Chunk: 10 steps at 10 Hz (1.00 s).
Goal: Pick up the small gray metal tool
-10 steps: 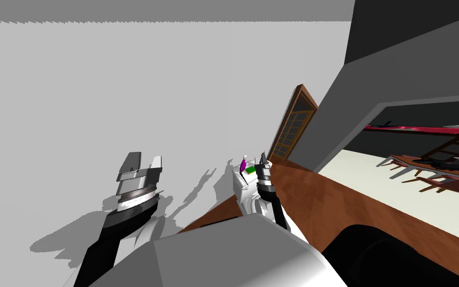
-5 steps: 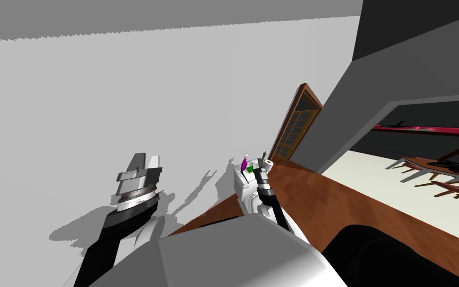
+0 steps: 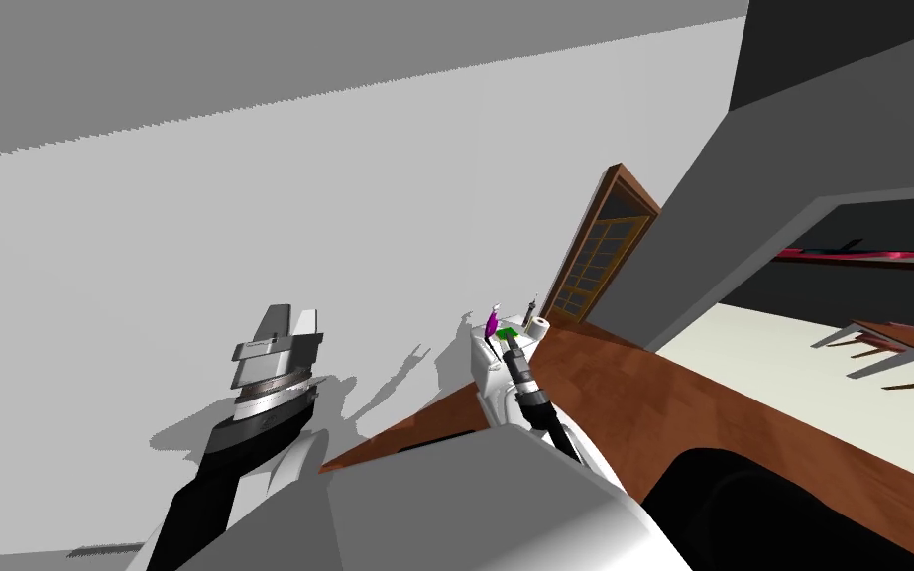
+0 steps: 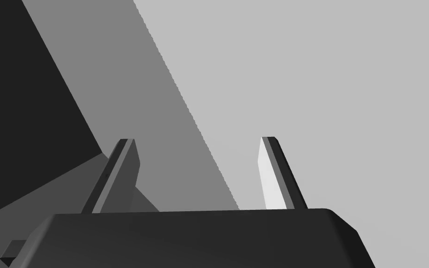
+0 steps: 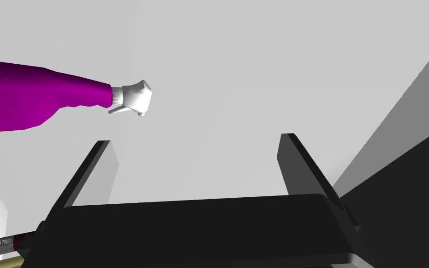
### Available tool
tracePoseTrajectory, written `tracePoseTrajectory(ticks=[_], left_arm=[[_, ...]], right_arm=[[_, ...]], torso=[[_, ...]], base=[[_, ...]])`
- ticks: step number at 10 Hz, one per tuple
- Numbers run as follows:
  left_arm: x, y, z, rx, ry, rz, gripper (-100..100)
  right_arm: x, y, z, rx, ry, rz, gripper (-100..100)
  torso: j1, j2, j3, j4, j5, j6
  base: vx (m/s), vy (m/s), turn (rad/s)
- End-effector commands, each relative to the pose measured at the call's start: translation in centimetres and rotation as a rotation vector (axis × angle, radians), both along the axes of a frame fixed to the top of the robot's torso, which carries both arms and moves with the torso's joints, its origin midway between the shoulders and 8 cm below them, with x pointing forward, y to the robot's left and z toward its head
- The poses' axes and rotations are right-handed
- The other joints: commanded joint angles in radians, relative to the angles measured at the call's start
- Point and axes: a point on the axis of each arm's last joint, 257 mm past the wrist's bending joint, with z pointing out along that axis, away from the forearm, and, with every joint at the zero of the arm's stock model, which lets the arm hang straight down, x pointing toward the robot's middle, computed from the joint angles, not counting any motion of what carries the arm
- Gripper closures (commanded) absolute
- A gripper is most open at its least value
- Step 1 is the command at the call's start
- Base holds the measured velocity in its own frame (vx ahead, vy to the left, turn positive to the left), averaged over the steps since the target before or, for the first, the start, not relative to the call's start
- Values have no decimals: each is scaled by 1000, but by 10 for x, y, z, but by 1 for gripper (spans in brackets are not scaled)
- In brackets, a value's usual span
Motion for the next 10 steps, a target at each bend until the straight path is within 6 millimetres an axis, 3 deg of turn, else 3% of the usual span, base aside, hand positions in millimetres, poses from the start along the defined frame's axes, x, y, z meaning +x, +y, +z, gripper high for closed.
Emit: tracePoseTrajectory(ticks=[1, 4, 5, 7, 8, 10], left_arm=[[0, 0, 0, 0, 0, 0, 0], [0, 0, 0, 0, 0, 0, 0], [0, 0, 0, 0, 0, 0, 0], [0, 0, 0, 0, 0, 0, 0], [0, 0, 0, 0, 0, 0, 0], [0, 0, 0, 0, 0, 0, 0]], right_arm=[[-7, -2, -8, -16, 31, 8, -100], [-25, -11, -75, -106, 204, 39, -100], [-25, -11, -75, -112, 205, 43, -100], [-45, -21, -118, -188, 323, 69, -100], [-46, -23, -121, -189, 331, 68, -100], [-72, -41, -165, -276, 459, 93, -100]], torso=[[0, 0, 0, 0, 0, 0], [-1, -2, -1, 0, 0, 0], [0, -1, -1, 0, 0, 0], [-1, -2, -1, 0, 0, 0], [0, -3, -2, 0, 0, 0], [0, -3, -2, -1, 0, 0]], base=[[-31, 37, 28], [-37, 49, 111], [-32, 49, 19], [-19, 55, 110], [-11, 53, 46], [-19, 70, 119]])
